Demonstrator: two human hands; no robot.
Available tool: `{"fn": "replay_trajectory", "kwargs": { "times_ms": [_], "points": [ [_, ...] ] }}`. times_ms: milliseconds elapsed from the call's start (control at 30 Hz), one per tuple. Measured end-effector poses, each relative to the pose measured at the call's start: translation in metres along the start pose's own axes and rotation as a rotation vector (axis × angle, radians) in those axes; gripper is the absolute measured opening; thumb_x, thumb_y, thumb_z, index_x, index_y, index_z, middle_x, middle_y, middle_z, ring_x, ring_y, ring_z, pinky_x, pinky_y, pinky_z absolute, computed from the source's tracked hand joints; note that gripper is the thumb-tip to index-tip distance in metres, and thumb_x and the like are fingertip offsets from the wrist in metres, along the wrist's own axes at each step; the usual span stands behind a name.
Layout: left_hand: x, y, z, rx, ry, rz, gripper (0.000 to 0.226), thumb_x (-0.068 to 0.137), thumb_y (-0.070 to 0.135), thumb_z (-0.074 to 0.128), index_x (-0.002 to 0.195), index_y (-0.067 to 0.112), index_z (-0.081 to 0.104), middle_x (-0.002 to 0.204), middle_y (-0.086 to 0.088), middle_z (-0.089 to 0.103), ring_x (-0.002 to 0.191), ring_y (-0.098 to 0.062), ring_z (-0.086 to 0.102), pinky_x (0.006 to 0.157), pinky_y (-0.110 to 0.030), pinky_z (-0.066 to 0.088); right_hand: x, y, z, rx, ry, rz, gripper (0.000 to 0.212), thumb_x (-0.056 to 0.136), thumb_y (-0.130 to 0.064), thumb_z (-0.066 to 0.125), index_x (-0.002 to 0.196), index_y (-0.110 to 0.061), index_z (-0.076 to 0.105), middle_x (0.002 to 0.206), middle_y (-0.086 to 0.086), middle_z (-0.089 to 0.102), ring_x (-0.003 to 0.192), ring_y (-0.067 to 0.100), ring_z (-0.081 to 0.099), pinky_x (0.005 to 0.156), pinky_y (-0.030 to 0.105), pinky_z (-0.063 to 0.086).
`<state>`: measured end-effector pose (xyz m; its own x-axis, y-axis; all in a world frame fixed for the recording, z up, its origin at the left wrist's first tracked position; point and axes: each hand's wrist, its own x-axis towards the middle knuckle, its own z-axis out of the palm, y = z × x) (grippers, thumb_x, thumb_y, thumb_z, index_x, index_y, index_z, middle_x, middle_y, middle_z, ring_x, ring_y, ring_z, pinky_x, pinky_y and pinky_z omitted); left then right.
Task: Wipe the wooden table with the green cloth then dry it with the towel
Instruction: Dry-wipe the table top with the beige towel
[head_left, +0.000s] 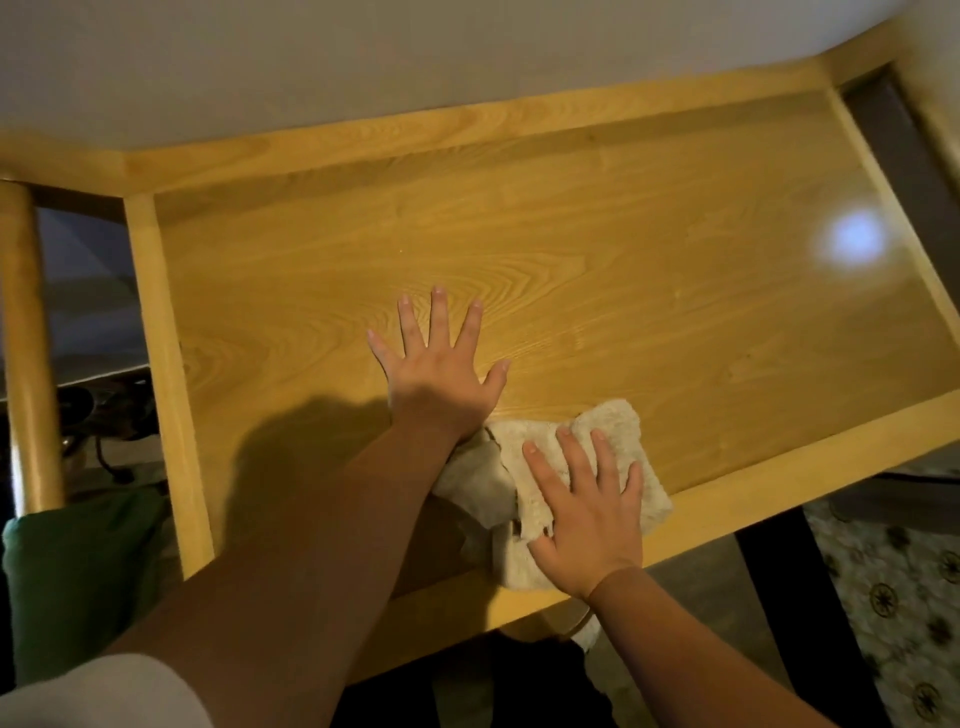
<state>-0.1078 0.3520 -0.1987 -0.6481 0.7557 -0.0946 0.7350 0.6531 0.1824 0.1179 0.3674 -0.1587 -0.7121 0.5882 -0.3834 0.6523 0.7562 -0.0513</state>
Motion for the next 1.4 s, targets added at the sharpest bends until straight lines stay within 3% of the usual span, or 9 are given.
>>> {"fn": "replay_trajectory", "kwargs": {
  "times_ms": [133, 300, 400, 500, 633, 767, 1000, 1200, 1400],
  "points": [
    [-0.002, 0.000, -0.002, 0.031, 0.002, -0.001, 0.074, 0.090, 0.072, 0.028, 0.155, 0.039, 0.021, 0.166, -0.008, 0.019, 0.149, -0.045, 0.012, 0.108, -0.074, 0.005, 0.009, 0.001, -0.003, 0.045, 0.019, 0.045, 0.089, 0.070, -0.057, 0.047, 0.152, -0.045, 0.014, 0.163, -0.001, 0.015, 0.150, 0.033, 0.001, 0.110, 0.069, 0.012],
    [0.000, 0.003, -0.009, 0.054, -0.009, -0.031, 0.066, 0.094, 0.064, 0.029, 0.155, 0.041, 0.022, 0.166, -0.007, 0.020, 0.150, -0.043, 0.015, 0.110, -0.075, 0.014, 0.053, 0.021, -0.009, 0.040, 0.017, 0.026, 0.110, 0.077, -0.054, 0.063, 0.146, -0.050, -0.022, 0.162, -0.005, -0.014, 0.145, 0.034, -0.022, 0.110, 0.069, -0.001],
    [-0.001, 0.003, -0.010, 0.160, 0.053, 0.004, 0.062, 0.097, 0.063, 0.034, 0.153, 0.036, 0.033, 0.162, -0.012, 0.029, 0.145, -0.047, 0.028, 0.106, -0.075, 0.025, 0.101, 0.027, -0.028, 0.090, 0.069, -0.007, 0.092, 0.077, -0.066, 0.048, 0.148, -0.052, -0.010, 0.164, -0.003, -0.002, 0.147, 0.035, -0.012, 0.108, 0.071, 0.001],
    [0.001, 0.005, -0.013, 0.122, 0.007, -0.026, 0.061, 0.096, 0.063, 0.032, 0.152, 0.039, 0.031, 0.163, -0.010, 0.026, 0.146, -0.046, 0.025, 0.106, -0.075, 0.022, 0.149, 0.028, -0.046, 0.151, 0.162, -0.055, 0.076, 0.080, -0.069, 0.036, 0.148, -0.051, 0.008, 0.163, 0.000, 0.011, 0.149, 0.035, -0.003, 0.108, 0.072, 0.001],
    [0.002, 0.006, -0.015, 0.056, -0.030, -0.066, 0.057, 0.092, 0.061, 0.034, 0.141, 0.035, 0.046, 0.165, -0.006, 0.022, 0.150, -0.041, 0.016, 0.110, -0.073, 0.014, 0.227, 0.023, -0.068, 0.124, 0.180, -0.116, 0.075, 0.082, -0.073, 0.031, 0.149, -0.049, 0.007, 0.164, -0.003, 0.008, 0.149, 0.036, -0.003, 0.108, 0.072, -0.004],
    [-0.001, 0.007, -0.013, 0.107, -0.043, -0.070, 0.066, 0.092, 0.066, 0.031, 0.152, 0.040, 0.025, 0.166, -0.005, 0.017, 0.151, -0.037, 0.011, 0.111, -0.071, 0.013, 0.309, 0.012, -0.098, 0.068, 0.205, -0.133, 0.082, 0.078, -0.082, 0.020, 0.151, -0.047, 0.004, 0.165, -0.001, 0.005, 0.149, 0.039, -0.004, 0.106, 0.072, -0.008],
    [0.004, 0.006, -0.010, 0.148, -0.087, -0.109, 0.072, 0.090, 0.070, 0.024, 0.155, 0.043, 0.009, 0.167, -0.001, 0.008, 0.152, -0.035, 0.006, 0.111, -0.071, 0.014, 0.407, -0.008, -0.138, 0.049, 0.255, -0.174, 0.085, 0.073, -0.086, 0.016, 0.149, -0.049, 0.015, 0.164, 0.002, 0.011, 0.149, 0.038, 0.003, 0.107, 0.070, -0.003],
    [0.005, 0.004, -0.014, 0.155, -0.104, -0.102, 0.067, 0.093, 0.070, 0.020, 0.155, 0.045, 0.012, 0.168, 0.000, 0.006, 0.152, -0.036, 0.004, 0.113, -0.069, 0.012, 0.413, -0.006, -0.141, 0.030, 0.258, -0.225, 0.075, 0.080, -0.074, 0.024, 0.150, -0.046, 0.017, 0.163, 0.006, 0.012, 0.148, 0.040, 0.005, 0.109, 0.072, 0.005],
    [0.005, 0.002, -0.011, 0.091, -0.099, -0.111, 0.062, 0.094, 0.065, 0.025, 0.153, 0.047, 0.016, 0.168, -0.001, 0.010, 0.152, -0.035, 0.005, 0.114, -0.067, 0.010, 0.310, 0.025, -0.101, 0.021, 0.212, -0.236, 0.072, 0.082, -0.069, 0.027, 0.150, -0.048, 0.015, 0.163, 0.004, 0.011, 0.148, 0.038, 0.003, 0.107, 0.072, 0.001]
  ]
}}
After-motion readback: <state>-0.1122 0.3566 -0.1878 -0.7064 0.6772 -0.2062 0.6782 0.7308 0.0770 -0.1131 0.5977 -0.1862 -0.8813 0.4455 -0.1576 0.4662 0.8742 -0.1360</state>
